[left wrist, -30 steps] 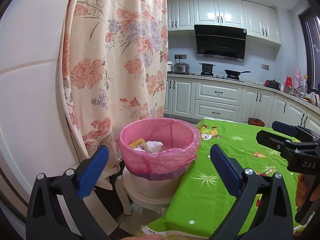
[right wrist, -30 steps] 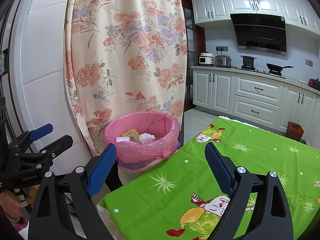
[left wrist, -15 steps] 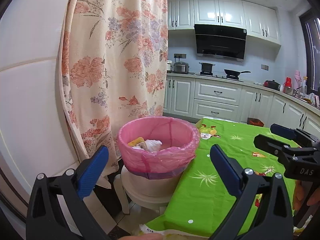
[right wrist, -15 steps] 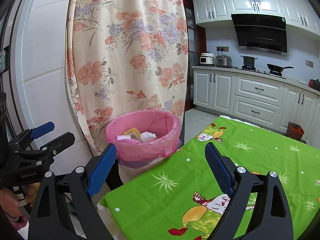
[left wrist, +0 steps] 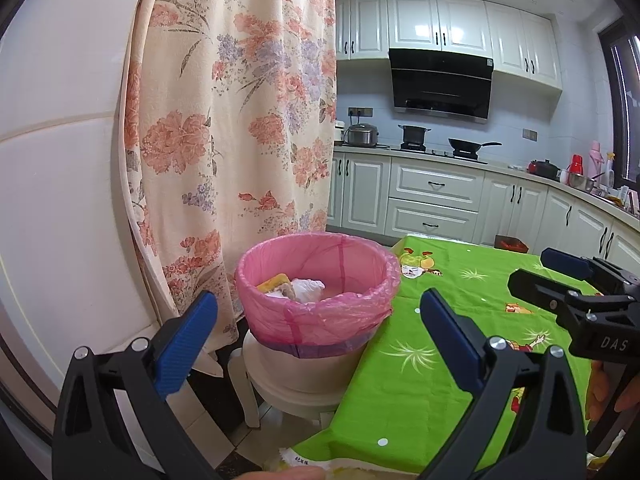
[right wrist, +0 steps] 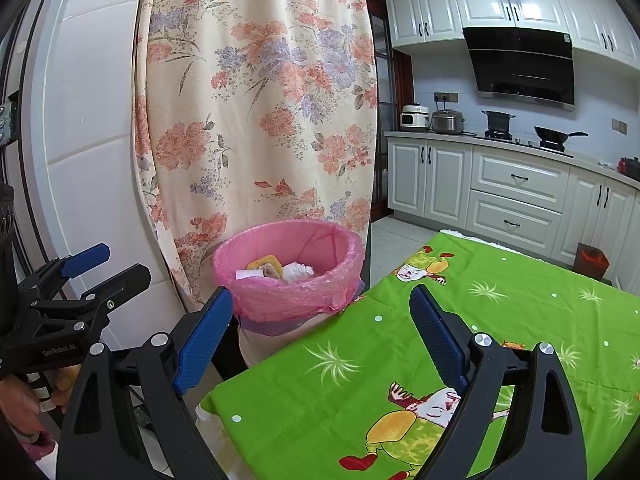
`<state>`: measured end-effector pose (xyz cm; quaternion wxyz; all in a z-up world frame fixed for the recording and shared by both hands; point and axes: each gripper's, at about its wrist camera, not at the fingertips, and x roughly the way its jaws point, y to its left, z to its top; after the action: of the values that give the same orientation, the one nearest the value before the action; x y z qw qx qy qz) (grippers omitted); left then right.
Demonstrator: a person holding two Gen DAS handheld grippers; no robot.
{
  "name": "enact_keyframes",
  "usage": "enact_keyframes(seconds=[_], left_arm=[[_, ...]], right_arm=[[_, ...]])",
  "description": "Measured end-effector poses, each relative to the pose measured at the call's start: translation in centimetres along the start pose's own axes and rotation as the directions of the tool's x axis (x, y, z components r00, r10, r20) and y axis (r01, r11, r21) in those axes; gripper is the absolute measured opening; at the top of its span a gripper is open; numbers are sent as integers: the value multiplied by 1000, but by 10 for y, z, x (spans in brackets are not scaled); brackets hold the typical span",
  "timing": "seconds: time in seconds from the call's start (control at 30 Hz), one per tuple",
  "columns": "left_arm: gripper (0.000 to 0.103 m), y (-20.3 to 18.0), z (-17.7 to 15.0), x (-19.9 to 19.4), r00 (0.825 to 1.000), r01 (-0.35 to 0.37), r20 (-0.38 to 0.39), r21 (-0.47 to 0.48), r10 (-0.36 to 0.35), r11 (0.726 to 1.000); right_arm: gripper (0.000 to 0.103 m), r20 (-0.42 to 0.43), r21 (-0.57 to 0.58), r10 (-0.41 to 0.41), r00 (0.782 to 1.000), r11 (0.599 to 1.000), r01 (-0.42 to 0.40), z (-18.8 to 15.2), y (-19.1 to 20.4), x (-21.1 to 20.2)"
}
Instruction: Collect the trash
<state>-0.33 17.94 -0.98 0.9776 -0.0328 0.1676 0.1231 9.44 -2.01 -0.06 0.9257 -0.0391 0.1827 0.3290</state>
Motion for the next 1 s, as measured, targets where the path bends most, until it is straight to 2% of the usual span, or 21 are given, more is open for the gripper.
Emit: enact_keyframes(seconds=[1.0], left_arm=[[98,-2,-1,-1,1000,8,5,3,-8,1000]], right_arm=[[85,-3,0,0,1000,1000,0,-2,1,1]])
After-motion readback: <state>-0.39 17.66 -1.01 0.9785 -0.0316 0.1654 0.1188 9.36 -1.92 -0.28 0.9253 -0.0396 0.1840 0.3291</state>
